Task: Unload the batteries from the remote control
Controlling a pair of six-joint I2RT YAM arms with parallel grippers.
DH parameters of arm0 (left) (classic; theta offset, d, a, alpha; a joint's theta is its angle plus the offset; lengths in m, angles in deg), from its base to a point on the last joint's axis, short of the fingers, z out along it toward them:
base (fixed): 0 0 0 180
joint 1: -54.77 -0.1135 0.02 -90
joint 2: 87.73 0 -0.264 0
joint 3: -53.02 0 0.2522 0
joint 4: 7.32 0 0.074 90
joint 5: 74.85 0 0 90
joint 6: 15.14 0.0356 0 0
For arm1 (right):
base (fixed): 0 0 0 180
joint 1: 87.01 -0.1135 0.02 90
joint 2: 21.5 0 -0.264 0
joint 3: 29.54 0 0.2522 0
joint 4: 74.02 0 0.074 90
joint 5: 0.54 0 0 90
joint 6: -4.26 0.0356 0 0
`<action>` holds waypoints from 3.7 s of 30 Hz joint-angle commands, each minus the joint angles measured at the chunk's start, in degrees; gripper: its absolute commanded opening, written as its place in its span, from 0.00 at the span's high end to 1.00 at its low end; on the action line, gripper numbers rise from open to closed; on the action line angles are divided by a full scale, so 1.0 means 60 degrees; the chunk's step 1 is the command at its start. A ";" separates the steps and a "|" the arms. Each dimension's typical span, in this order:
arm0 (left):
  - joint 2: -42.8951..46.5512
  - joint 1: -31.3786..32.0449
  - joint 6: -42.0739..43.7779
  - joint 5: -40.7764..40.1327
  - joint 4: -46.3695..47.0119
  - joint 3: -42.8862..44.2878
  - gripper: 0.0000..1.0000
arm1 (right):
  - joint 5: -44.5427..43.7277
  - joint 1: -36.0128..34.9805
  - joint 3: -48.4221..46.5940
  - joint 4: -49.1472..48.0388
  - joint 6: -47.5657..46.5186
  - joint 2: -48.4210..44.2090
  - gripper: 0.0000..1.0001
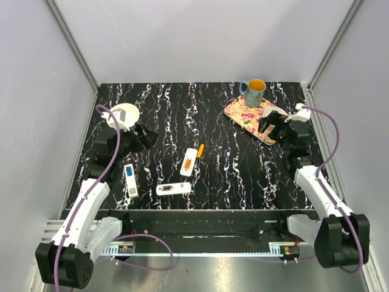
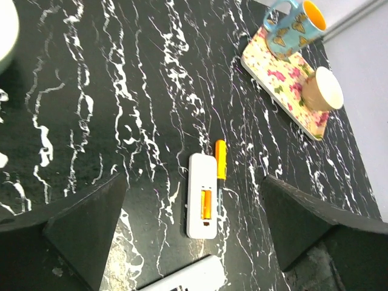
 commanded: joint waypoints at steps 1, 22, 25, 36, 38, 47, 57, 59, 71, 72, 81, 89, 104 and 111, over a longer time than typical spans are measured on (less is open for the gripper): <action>0.0149 -0.0108 -0.0257 0.1478 0.0838 -0.0478 0.01 | 0.1743 -0.0058 -0.0635 0.0782 0.0295 0.0478 0.00; -0.1610 0.4812 0.0139 -0.4554 -0.1928 0.1542 0.01 | 0.0164 -0.4744 -0.6609 0.4836 0.0953 0.7450 0.15; -0.1434 0.4916 0.0109 -0.4761 -0.2060 0.1572 0.01 | 0.0192 -0.5053 -0.7591 0.5437 0.1115 0.8373 0.27; -0.1023 0.5033 0.0241 -0.4923 -0.2237 0.1352 0.01 | -0.0159 -0.5492 -0.8618 0.6290 0.1452 0.9794 0.38; -0.0965 0.5033 0.0270 -0.4937 -0.2295 0.1323 0.01 | -0.0086 -0.5478 -0.8720 0.6392 0.1467 0.9971 0.41; -0.0614 0.5033 0.0271 -0.5376 -0.2486 0.1191 0.01 | 0.0559 -0.5478 -0.8736 0.6203 0.1599 1.0558 0.68; 0.0895 0.5019 0.0212 -0.5846 -0.2310 0.0503 0.01 | 0.1072 -0.5492 -0.8370 0.5558 0.1511 1.0003 1.00; 0.0969 0.5019 0.0256 -0.5743 -0.2295 0.0444 0.01 | 0.1072 -0.5478 -0.8195 0.5383 0.1482 0.9827 1.00; -0.0553 0.5033 0.0461 -0.2714 -0.0452 0.0487 0.01 | -0.0057 -0.5186 -0.5108 0.2967 0.1920 0.5874 1.00; -0.0743 0.5033 0.0432 -0.2087 -0.0218 0.0604 0.01 | 0.0045 -0.5112 -0.4769 0.2689 0.2037 0.5203 1.00; -0.3669 0.5736 0.0446 0.0465 0.2391 0.2096 0.01 | 0.1145 -0.4102 -0.1222 -0.0433 0.3488 0.1332 1.00; -0.5402 0.6483 0.0432 0.0995 0.3227 0.3138 0.08 | 0.1145 -0.4028 -0.0914 -0.0214 0.3444 0.0013 1.00; -0.5228 0.6513 0.0607 0.0338 0.3096 0.3095 1.00 | 0.1804 -0.3969 -0.0664 -0.0448 0.3606 -0.0223 0.55; -0.4306 0.6513 0.1149 0.0102 0.2056 0.2657 1.00 | 0.3877 -0.3194 -0.0606 -0.0826 0.3079 -0.0531 0.00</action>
